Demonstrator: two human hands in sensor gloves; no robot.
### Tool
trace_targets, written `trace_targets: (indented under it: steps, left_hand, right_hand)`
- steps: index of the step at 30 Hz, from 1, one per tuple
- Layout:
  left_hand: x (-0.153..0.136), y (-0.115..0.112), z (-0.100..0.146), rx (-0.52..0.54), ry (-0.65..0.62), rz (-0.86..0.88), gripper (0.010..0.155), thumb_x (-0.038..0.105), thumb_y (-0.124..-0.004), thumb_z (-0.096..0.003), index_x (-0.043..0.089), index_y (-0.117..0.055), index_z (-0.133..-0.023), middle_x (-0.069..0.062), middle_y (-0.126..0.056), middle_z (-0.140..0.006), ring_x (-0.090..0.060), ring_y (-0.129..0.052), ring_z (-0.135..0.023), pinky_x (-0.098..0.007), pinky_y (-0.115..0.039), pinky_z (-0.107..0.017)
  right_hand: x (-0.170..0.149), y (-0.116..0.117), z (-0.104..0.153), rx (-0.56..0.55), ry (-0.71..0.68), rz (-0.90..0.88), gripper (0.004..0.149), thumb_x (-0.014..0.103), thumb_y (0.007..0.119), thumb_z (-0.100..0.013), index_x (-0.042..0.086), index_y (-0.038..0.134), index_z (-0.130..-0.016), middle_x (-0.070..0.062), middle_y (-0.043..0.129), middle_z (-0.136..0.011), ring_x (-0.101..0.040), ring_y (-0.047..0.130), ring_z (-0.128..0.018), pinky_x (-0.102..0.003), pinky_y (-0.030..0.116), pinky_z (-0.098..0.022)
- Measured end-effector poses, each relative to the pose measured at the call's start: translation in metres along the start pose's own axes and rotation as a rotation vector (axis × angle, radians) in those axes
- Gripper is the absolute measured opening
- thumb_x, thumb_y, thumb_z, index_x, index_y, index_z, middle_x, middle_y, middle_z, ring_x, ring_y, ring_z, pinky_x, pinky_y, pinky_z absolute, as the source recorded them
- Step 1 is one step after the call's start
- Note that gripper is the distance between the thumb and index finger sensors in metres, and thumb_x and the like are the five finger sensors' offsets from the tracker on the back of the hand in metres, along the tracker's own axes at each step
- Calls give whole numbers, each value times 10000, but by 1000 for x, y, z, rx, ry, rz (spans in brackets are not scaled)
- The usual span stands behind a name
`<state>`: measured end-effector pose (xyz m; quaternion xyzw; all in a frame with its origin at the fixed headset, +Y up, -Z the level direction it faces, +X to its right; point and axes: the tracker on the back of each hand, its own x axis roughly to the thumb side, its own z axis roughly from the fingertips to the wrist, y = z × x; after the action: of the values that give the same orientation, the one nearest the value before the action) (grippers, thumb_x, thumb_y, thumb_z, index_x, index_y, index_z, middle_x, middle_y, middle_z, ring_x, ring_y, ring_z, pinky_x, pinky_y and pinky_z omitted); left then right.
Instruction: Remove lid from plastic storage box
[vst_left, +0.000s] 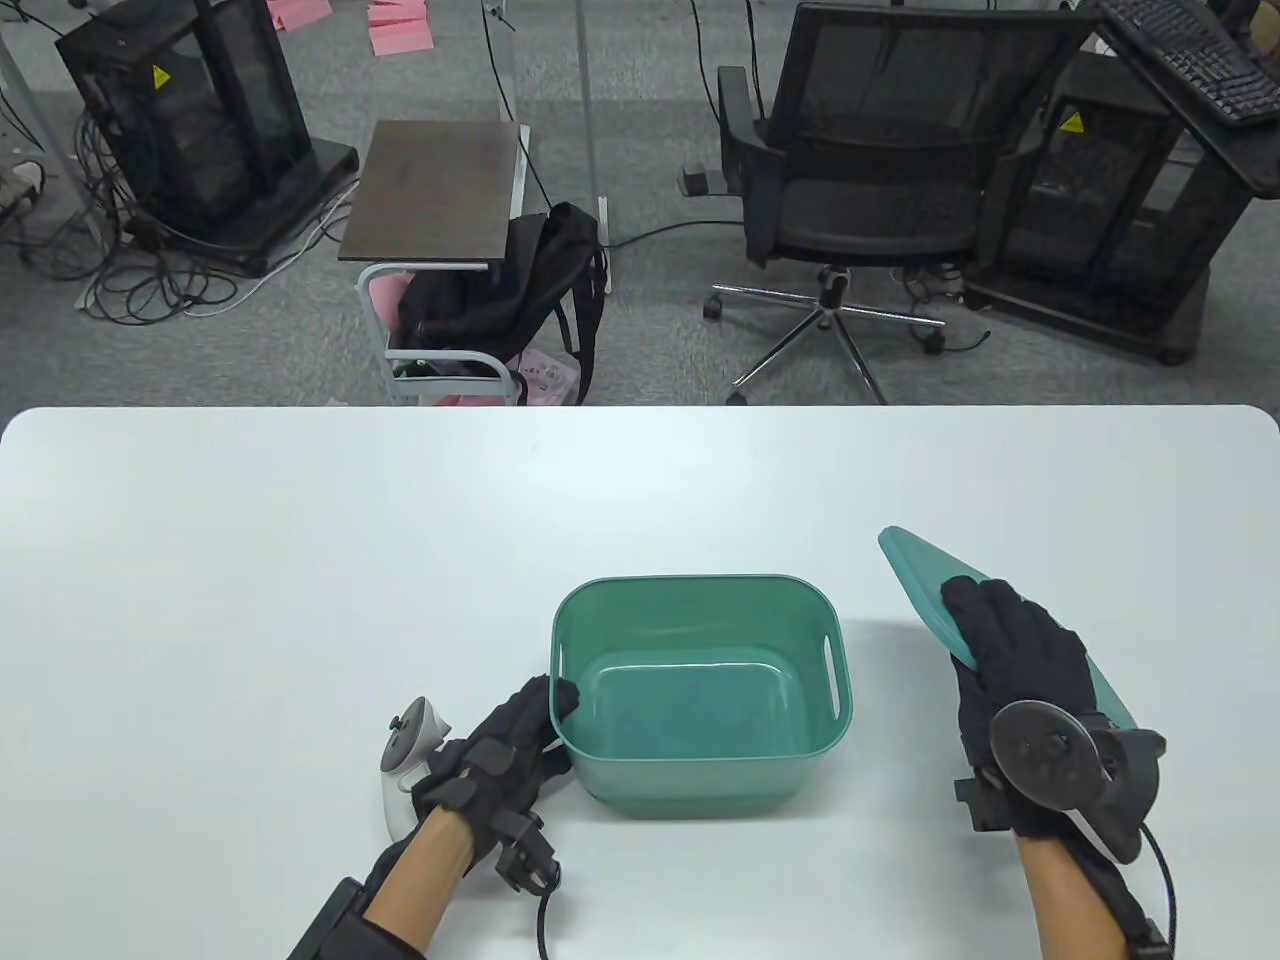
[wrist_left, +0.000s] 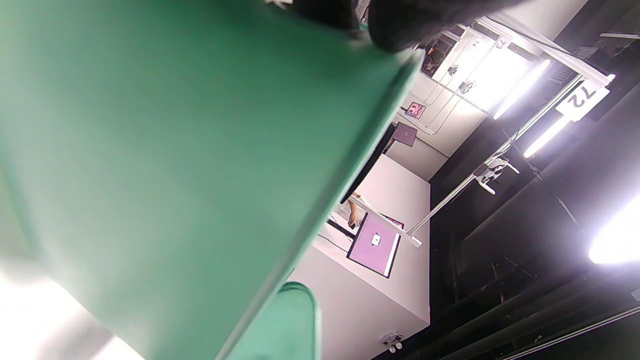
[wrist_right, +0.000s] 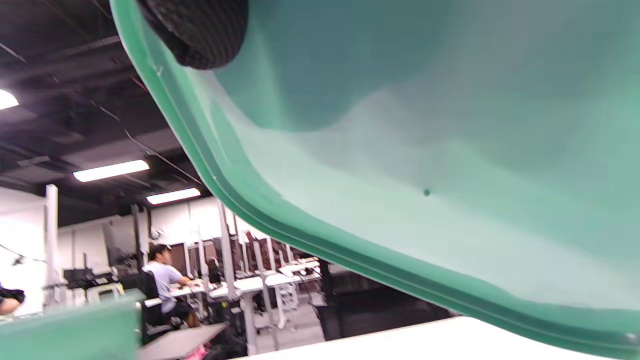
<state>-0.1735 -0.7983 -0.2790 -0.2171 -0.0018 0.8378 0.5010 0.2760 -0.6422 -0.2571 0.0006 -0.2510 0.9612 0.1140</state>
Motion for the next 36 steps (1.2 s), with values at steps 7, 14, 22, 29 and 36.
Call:
trace_targets:
  steps: [7, 14, 22, 29, 36]
  left_hand:
    - [0, 0, 0, 4, -2, -3, 493, 494, -546, -607, 153, -677, -939, -256, -104, -1135, -543, -128, -993, -695, -289, -659]
    - [0, 0, 0, 3, -1, 1, 492, 493, -548, -607, 153, -679, -938, -258, -105, -1134, -543, -127, -993, -696, -290, -658]
    - [0, 0, 0, 3, 1, -2, 493, 495, -547, -607, 155, -678, -939, -257, -103, -1134, -543, -127, -993, -695, -291, -659]
    - [-1, 0, 0, 4, 2, 1, 493, 495, -549, -606, 155, -680, -938, -257, -102, -1134, -544, -126, -992, -696, -290, -659]
    - [-1, 1, 0, 3, 1, 1, 492, 496, -549, -607, 156, -680, -939, -258, -103, -1134, -545, -128, -991, -695, -291, -659]
  right_hand:
    - [-25, 32, 8, 139, 42, 49, 439, 412, 679, -592, 402, 630, -1028, -38, 741, -1070, -409, 823, -879, -640, 666, -647]
    - [-26, 58, 15, 227, 8, 91, 436, 416, 682, -587, 406, 641, -1021, -31, 757, -1060, -410, 818, -880, -640, 664, -648]
    - [-32, 84, 21, 433, -42, 156, 461, 383, 681, -594, 390, 590, -1046, -50, 665, -1117, -431, 677, -971, -680, 579, -683]
    - [-39, 92, 27, 663, -22, 98, 585, 334, 703, -604, 327, 416, -1114, -97, 442, -1194, -463, 456, -1044, -703, 446, -709]
    - [-38, 97, 32, 778, -14, 101, 698, 293, 782, -586, 287, 339, -1125, -127, 343, -1200, -494, 369, -1051, -716, 417, -703]
